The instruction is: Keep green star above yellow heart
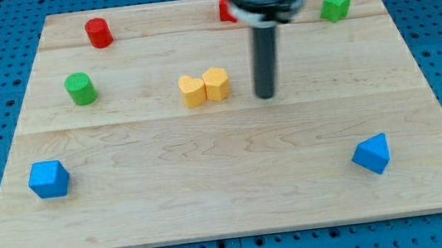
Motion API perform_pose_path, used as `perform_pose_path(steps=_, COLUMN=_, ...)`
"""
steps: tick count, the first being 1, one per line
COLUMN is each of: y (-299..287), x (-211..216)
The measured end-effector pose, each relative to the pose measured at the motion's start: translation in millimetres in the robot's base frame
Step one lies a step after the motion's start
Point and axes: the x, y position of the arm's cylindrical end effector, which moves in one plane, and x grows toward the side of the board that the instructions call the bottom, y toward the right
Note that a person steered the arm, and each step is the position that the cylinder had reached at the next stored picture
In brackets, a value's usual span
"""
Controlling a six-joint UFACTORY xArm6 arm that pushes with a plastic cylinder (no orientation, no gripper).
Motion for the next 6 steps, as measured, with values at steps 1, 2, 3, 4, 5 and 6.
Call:
perform_pose_path(steps=1, y=41, x=-11)
perform_pose_path(steps=2, y=93, x=-52)
perform_pose_path(steps=3, y=172, x=-88)
perform_pose_path(steps=4, y=201, x=-141)
perform_pose_path(steps=5, y=175, x=-191)
perform_pose_path(steps=6, y=111, x=-194)
